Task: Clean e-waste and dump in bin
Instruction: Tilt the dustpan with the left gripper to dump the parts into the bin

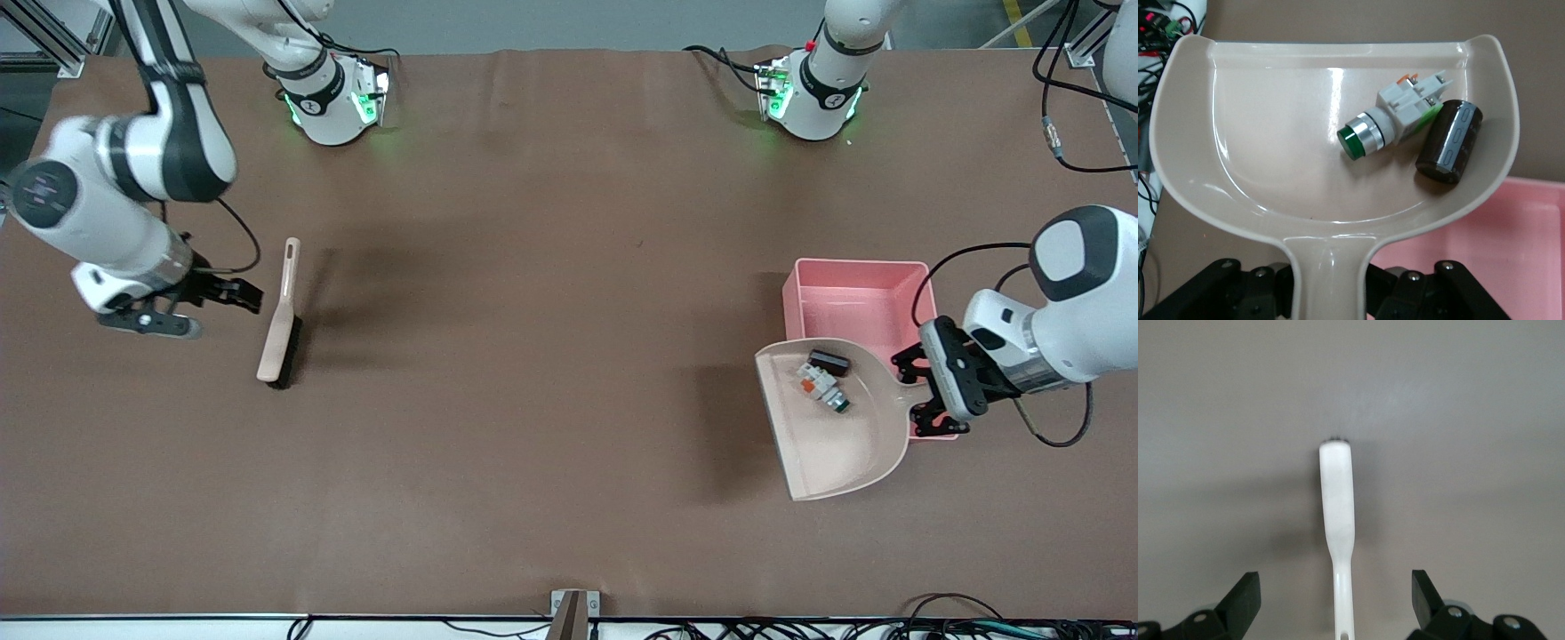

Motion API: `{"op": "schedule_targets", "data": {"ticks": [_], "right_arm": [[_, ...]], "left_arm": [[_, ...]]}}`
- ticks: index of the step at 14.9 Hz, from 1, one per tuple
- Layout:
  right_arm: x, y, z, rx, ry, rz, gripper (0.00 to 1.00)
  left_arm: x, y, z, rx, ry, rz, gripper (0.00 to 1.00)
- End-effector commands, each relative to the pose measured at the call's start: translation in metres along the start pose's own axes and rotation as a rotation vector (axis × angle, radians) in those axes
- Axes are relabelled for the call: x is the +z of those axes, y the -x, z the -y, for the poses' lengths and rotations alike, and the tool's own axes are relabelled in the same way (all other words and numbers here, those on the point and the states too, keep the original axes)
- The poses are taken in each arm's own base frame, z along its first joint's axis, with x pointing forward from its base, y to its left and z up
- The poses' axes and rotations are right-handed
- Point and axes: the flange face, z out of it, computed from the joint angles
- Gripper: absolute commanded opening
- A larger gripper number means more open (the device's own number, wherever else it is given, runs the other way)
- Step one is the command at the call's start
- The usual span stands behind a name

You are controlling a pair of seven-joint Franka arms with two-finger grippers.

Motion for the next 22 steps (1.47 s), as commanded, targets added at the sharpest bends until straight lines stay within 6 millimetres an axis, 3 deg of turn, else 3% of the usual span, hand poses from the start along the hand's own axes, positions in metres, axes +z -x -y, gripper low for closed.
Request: {"op": "schedule_targets", "data": {"ticks": [1,3,4,6,9,13,16,22], "right_arm": [[-0.103,-0.010,-0.008,0.011,-0.006,-0.019,1.00],[-0.180,-0.009,-0.015,0.022,-0.008,-0.040,1.00],[-0.204,-0.007,-0.019,0.026,-0.008,-0.052,1.00],[-0.235,-0.007,-0.022,0.014,-0.004,-0.106,1.00],[-0.231,-0.004,-0.021,0.007,-0.008,-0.069,1.00],[-0.228,-0.004,-0.017,-0.007,-0.009,-0.061,1.00],[-0.228,-0.004,-0.021,-0.099,-0.005,-0.057,1.00],[-0.228,-0.004,-0.023,-0.108,-0.005,-0.056,1.00]], "left_arm": [[-0.014,0.030,-0.002,0.062,0.022,0.014,0.01],[-0.017,0.054,-0.005,0.089,0.041,0.035,0.01],[-0.017,0.063,-0.006,0.106,0.054,0.037,0.01],[-0.026,0.088,-0.010,0.144,0.061,0.060,0.01],[-0.031,0.119,-0.019,0.172,0.096,0.065,0.01],[-0.044,0.140,-0.030,0.184,0.144,0.107,0.01],[-0.042,0.150,-0.032,0.189,0.176,0.164,0.00],[-0.046,0.127,-0.024,0.242,0.202,0.327,0.00]]}}
